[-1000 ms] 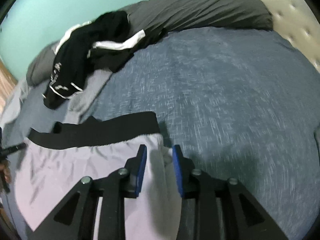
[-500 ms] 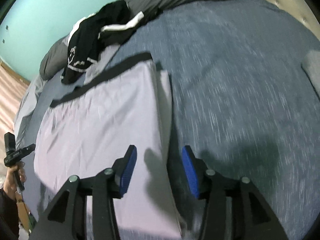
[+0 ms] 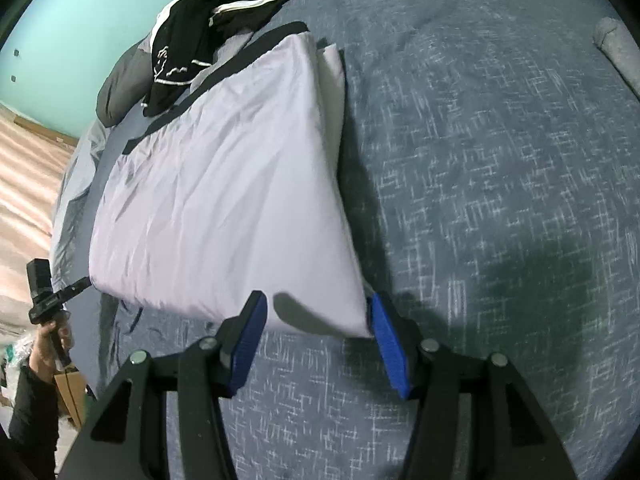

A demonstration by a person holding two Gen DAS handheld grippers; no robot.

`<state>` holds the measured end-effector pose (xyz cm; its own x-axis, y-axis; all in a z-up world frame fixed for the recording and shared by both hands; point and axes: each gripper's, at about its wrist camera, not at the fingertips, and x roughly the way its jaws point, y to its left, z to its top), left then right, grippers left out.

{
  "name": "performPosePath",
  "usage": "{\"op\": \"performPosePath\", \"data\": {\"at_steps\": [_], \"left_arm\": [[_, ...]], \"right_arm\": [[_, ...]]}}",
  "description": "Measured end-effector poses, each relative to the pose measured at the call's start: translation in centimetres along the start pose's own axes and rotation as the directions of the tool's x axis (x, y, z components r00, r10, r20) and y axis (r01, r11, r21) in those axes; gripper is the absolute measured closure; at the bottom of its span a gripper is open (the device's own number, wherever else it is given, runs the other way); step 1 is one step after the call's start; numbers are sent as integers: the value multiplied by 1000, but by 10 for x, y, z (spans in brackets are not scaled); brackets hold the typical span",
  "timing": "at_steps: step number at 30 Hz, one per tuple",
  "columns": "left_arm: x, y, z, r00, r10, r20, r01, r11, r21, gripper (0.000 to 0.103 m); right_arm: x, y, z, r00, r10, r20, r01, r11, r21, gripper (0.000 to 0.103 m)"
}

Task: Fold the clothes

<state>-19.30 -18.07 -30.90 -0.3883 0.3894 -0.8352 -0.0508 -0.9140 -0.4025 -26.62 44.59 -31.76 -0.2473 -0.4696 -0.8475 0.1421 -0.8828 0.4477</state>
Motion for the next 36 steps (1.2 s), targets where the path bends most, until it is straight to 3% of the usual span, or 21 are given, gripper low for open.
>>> {"op": "performPosePath", "data": {"at_steps": [6,14,17,19,22,36], "left_arm": [[6,3,-3,1000,18,-6,-18,1000,18,54],[16,6,3,1000,-10,-16,10,999,37,54],[21,4,8,999,-28,-19,29,998,49,59],[22,2,8,999,-29,-23,30,998,56,78],[21,-6,9,999,-23,-29,26,996,80,93],[-40,-39,5,1000,-24,-19,26,993,117,98]], "right_arm": [[4,2,2,1000,-19,2,19,1000,-22,48],[13,7,3,999,-38,4,38,997,-65,48],[15,9,3,998,-56,16,58,995,-84,63],[14,11,3,998,-58,26,60,994,-95,82],[9,18,4,998,-45,32,48,991,-122,98],[-55,35,4,999,-7,51,15,987,-161,101]]}}
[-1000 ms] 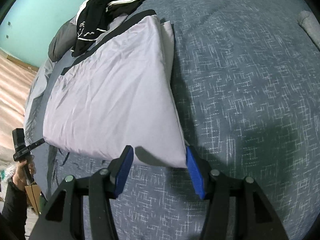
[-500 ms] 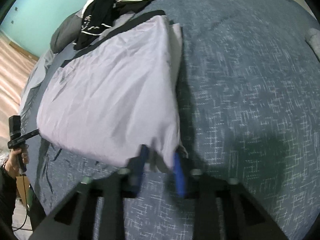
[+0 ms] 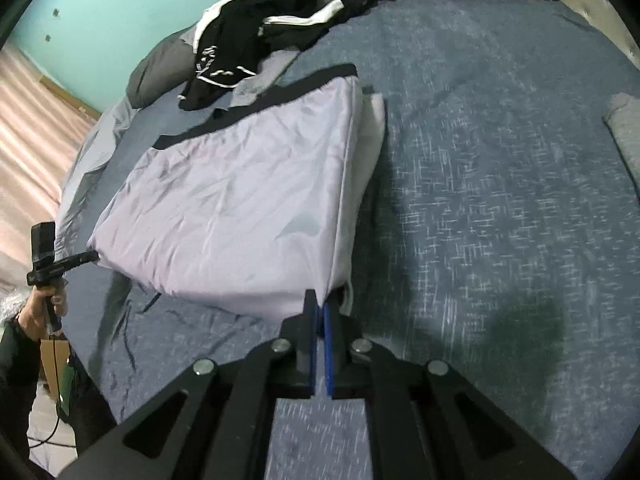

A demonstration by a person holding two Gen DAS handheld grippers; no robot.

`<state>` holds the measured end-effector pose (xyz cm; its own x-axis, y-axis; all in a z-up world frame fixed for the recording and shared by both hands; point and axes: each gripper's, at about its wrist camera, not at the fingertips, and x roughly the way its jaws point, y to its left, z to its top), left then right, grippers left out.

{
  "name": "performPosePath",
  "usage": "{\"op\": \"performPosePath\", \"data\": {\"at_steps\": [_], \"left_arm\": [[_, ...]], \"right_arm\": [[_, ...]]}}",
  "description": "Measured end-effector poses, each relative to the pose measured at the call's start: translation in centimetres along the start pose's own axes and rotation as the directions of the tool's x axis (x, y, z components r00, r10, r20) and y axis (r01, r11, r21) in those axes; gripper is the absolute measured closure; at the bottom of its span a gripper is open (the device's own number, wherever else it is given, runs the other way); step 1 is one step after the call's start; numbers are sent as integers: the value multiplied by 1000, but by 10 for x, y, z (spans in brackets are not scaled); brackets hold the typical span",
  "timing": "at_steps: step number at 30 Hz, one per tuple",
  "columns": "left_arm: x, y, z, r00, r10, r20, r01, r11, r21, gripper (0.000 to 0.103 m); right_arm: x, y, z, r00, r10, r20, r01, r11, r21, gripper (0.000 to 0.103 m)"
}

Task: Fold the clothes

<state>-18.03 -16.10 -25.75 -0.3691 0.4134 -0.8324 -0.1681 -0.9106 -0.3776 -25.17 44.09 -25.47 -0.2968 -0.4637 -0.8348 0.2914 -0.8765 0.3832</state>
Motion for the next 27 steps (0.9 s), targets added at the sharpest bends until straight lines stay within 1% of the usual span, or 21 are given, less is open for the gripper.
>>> {"op": "performPosePath", "data": {"at_steps": [5,7,9,12,14,17,20,22,23,24,25,26,27], "left_arm": [[-27,-21,-22,1000,0,-15,0,1000,27,97],[-43,-19,-39,1000,-3,-24,4,999,32,97],[-51,-20,-57,999,-6,-38,7,1000,29,97],[-45,-21,-83,997,-1,-81,3,1000,30,97],[-37,-17,-96,996,-1,-94,2,1000,9,97],[-24,-9,-104,995,4,-96,-7,1000,-29,97],[-13,2,-109,994,7,-109,-16,997,-79,95],[-15,7,-111,993,1,-118,-13,995,-102,89],[-16,10,-112,992,-2,-123,-12,994,-113,86],[-17,12,-113,992,-6,-127,-10,992,-124,79],[-21,16,-112,992,-3,-122,-14,991,-136,69],[-25,22,-111,994,4,-112,-21,989,-147,65],[-28,26,-107,995,7,-102,-23,987,-156,63]], "right_arm": [[-21,17,-12,1000,13,-9,-14,1000,-25,101],[-30,23,-25,999,13,-29,-15,999,-39,101],[-35,26,-40,999,16,-51,-19,998,-54,101],[-39,29,-64,996,14,-83,-20,998,-67,101],[-35,26,-76,995,14,-96,-19,999,-50,101],[-25,20,-90,994,8,-106,-11,1000,-22,101],[-17,14,-94,993,4,-114,-4,1000,1,101],[-12,10,-96,993,3,-120,-1,1000,17,97],[-10,8,-97,992,3,-123,0,1000,26,97],[-8,6,-98,992,2,-126,2,999,34,97],[-5,4,-99,992,2,-129,3,999,42,97],[-6,2,-98,992,1,-128,5,999,48,95],[-9,0,-95,992,0,-124,7,999,54,88]]}}
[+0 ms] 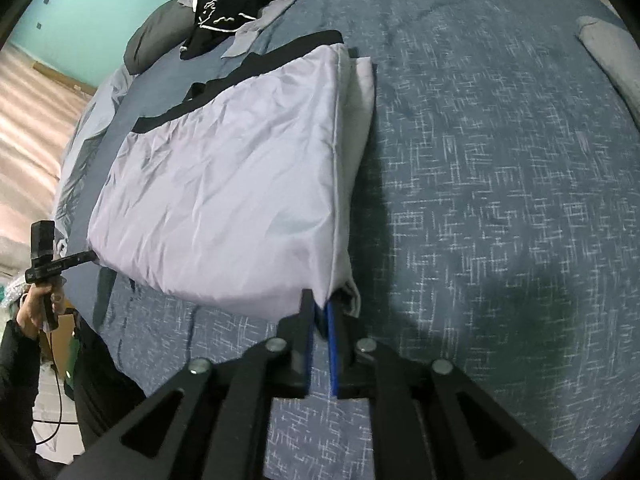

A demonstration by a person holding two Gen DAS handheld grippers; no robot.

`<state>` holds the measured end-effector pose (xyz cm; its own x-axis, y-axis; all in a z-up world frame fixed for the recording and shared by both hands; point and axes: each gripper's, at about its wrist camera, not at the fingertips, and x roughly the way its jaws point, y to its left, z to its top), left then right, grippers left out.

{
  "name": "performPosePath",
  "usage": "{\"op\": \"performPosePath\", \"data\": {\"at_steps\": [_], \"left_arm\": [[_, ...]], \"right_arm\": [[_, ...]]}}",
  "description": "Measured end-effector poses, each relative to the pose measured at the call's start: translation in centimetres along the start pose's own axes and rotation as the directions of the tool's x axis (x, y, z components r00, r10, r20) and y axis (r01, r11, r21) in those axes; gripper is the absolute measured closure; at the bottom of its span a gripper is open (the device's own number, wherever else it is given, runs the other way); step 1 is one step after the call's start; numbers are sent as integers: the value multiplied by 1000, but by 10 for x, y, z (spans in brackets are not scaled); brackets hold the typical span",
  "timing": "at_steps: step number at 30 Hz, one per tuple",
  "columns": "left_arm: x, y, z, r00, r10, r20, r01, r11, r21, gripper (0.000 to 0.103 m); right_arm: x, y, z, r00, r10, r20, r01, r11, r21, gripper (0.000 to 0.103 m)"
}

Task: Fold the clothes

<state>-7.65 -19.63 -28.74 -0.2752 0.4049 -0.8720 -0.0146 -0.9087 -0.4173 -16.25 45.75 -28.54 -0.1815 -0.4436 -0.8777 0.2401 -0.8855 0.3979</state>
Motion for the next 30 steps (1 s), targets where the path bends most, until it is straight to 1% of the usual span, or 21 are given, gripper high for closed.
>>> {"op": "performPosePath", "data": {"at_steps": [1,3,4,7,9,11,12,17,21,25,29,30], "left_arm": [[-3,3,5,1000,-1,11,1,1000,-8,62],[-9,9,16,1000,-2,32,3,1000,-23,60],[-8,8,25,999,-2,41,3,1000,-24,60],[0,2,56,998,1,68,0,1000,-16,59],[5,-1,77,996,3,86,-2,1000,-10,59],[11,-5,98,995,5,104,-5,1000,-5,58],[14,-7,109,994,6,113,-6,1000,-2,58],[35,-4,149,990,15,141,-14,1000,-8,58],[52,0,172,988,31,149,-29,1000,-11,58],[59,2,184,983,18,180,-18,1000,-5,59],[69,-2,194,983,24,179,-27,1000,15,59],[70,-3,195,983,29,182,-33,999,20,60]], "right_arm": [[-4,-2,2,1000,6,9,-6,1000,6,77],[-13,-7,6,999,37,39,-38,999,24,65],[-17,-10,11,997,53,55,-55,998,36,65],[-16,-16,36,996,27,86,-32,998,52,64],[-11,-13,54,994,32,107,-38,998,59,64],[-4,-10,75,991,41,125,-49,997,56,58],[1,-8,86,991,38,130,-44,998,48,51],[25,-9,132,992,22,127,-27,999,41,51],[46,-13,163,993,3,119,-8,999,46,51],[63,-14,187,993,-16,119,12,999,29,51],[78,-13,201,993,-27,111,25,1000,11,51],[81,-12,203,993,-24,111,24,1000,5,57]]}}
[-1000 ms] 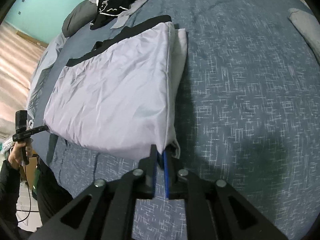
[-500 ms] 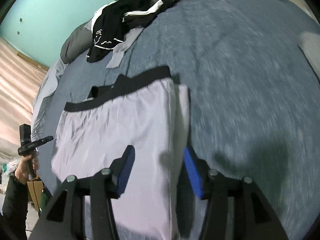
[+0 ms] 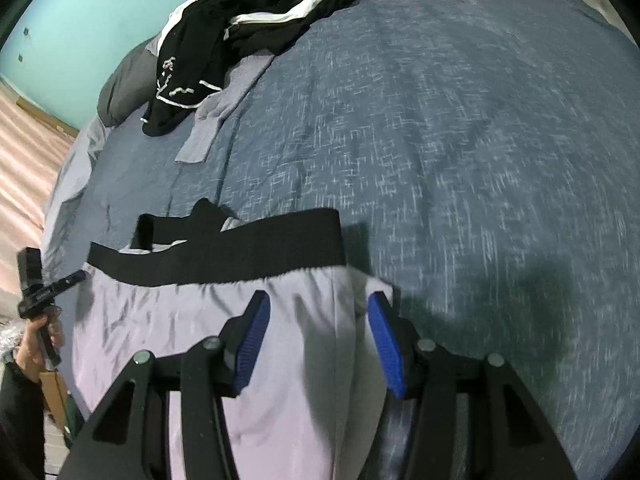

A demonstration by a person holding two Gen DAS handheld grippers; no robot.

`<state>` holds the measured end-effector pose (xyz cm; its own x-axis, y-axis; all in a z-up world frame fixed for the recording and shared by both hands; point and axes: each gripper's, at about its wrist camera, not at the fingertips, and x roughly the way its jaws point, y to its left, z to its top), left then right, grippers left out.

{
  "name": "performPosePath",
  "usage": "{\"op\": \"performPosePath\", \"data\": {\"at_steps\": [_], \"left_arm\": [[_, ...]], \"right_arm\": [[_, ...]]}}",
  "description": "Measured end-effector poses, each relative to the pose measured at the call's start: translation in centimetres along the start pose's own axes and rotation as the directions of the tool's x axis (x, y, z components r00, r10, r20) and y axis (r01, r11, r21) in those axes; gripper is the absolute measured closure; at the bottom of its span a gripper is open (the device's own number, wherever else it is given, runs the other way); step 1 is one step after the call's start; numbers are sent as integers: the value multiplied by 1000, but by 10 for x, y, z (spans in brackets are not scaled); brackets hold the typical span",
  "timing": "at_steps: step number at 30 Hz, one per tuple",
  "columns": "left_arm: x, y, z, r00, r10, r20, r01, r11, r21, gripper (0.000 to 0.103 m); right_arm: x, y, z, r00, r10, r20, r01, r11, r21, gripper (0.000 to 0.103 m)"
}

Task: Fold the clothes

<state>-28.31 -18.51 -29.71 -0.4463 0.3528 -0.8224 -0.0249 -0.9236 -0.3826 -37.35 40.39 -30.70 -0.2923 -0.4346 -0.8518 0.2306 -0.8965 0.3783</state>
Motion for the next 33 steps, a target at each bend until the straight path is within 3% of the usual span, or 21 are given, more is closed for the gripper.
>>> {"op": "performPosePath", "data": {"at_steps": [1,3,4,9,14,18,27,33], "left_arm": [[1,-1,1,1000,-2,2,2,1000,3,63],[2,-5,3,1000,-8,6,8,1000,14,74],[3,-7,3,1000,-7,6,7,1000,21,81],[-7,-18,4,999,22,34,-24,998,64,90],[-25,-22,16,996,23,91,-29,998,56,91],[-20,-23,32,995,43,93,-48,998,48,91],[34,-7,32,995,95,11,-95,995,-2,90],[3,-12,24,996,85,36,-86,996,14,85]], "right_arm": [[3,1,1,1000,6,0,-6,1000,-5,67],[7,4,2,1000,2,-4,-3,1000,-16,74],[8,5,2,1000,-2,-6,2,1000,-22,83],[-2,9,1,999,-15,35,16,999,-50,97],[-23,20,6,994,-31,107,41,994,-97,100],[-29,26,18,987,-63,148,77,993,-90,100],[15,23,21,981,-175,85,181,981,-69,100],[1,28,18,968,-219,119,224,974,-34,93]]}}
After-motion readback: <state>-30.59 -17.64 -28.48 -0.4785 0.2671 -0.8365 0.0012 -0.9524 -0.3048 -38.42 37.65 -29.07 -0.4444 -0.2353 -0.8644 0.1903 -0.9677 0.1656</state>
